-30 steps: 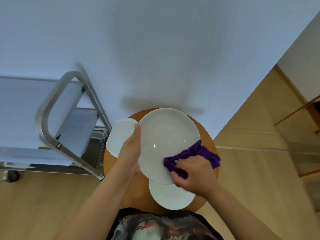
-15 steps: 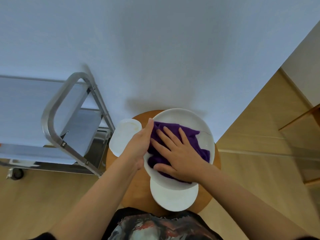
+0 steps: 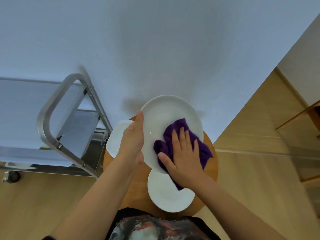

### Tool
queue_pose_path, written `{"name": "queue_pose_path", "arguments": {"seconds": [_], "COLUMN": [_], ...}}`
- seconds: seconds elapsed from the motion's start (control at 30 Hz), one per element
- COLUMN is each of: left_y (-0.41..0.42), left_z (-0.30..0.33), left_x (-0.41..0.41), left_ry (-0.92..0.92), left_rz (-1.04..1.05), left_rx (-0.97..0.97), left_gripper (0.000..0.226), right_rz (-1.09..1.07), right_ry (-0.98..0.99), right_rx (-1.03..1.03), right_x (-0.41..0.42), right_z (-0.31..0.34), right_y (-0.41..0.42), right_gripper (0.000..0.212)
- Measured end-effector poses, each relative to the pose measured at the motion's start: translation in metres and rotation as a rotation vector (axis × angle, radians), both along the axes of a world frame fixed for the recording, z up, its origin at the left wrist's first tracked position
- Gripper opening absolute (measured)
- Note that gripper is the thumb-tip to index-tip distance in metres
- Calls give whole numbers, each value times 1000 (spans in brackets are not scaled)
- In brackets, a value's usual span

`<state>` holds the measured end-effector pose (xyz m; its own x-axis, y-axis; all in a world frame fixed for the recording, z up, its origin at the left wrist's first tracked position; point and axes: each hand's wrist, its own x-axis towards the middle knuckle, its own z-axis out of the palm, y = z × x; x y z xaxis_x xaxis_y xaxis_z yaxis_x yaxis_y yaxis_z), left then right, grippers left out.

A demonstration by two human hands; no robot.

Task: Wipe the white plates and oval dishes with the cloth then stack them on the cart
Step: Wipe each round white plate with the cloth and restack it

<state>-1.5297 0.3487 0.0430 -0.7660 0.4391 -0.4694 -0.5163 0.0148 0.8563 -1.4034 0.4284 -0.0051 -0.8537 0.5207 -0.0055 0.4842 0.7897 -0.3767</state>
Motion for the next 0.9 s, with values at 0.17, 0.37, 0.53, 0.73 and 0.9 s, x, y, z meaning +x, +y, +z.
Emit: {"name": "queue_pose_path", "arguments": {"seconds": [0.17, 0.37, 0.53, 0.73, 0.9], "left_y": [13, 18, -2, -15, -12], "left_z": [-1, 8, 10, -46, -50], "left_x": [11, 9, -5, -6, -6], "left_ry": [-71, -169, -80, -319, -349], "left_rz": [93, 59, -260, -45, 85], "left_rx": [-78, -57, 75, -95, 87], "left_gripper": [43, 43, 80, 77, 51], "right_rz": [153, 102, -175, -318, -326], "right_ry": [107, 345, 518, 744, 725], "right_rx": [-237, -67, -549, -1409, -1608], "right_x": [1, -2, -3, 6, 18], "right_z": [1, 13, 44, 50, 29], "right_y": [-23, -26, -7, 25, 29], "right_gripper": [86, 53, 44, 54, 66]}}
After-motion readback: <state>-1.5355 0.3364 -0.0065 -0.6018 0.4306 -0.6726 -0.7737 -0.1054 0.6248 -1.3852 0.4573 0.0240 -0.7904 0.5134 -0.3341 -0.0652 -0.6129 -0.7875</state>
